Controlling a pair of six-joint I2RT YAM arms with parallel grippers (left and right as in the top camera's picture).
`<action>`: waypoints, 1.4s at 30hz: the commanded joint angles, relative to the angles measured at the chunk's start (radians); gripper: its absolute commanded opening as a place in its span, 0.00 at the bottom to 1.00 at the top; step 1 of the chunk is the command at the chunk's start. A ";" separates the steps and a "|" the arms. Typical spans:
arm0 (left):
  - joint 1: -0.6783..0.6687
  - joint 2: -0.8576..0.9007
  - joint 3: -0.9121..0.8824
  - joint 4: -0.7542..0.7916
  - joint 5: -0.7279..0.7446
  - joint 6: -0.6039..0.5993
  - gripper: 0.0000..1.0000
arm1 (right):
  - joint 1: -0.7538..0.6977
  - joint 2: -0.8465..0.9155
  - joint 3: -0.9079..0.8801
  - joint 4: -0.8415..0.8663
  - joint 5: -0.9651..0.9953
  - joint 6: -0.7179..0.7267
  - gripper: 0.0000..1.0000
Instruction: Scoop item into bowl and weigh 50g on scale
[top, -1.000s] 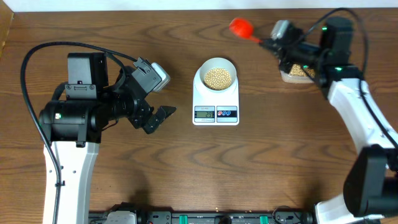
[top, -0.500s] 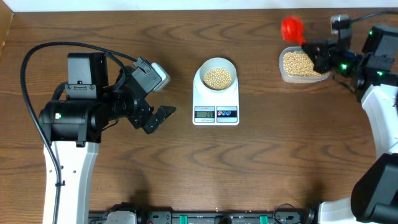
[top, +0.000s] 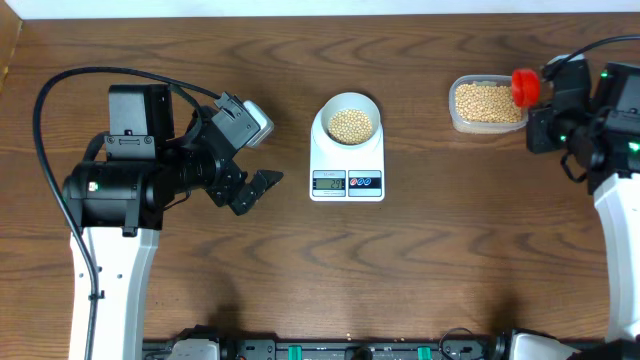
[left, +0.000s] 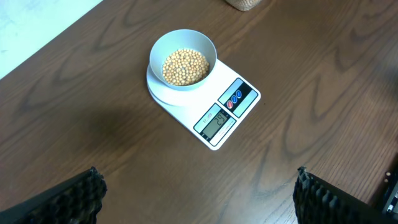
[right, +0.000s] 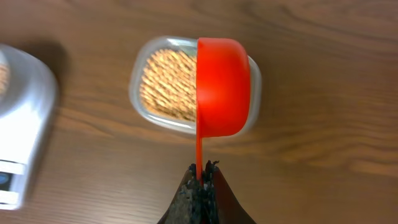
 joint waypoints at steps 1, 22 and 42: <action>0.004 -0.001 0.018 0.000 0.016 -0.002 0.98 | 0.043 0.033 0.007 0.006 0.203 -0.112 0.01; 0.004 -0.001 0.018 0.000 0.016 -0.002 0.98 | 0.247 0.294 0.007 0.166 0.566 -0.409 0.01; 0.004 -0.001 0.018 0.000 0.016 -0.002 0.98 | 0.255 0.351 0.007 0.214 0.675 -0.443 0.01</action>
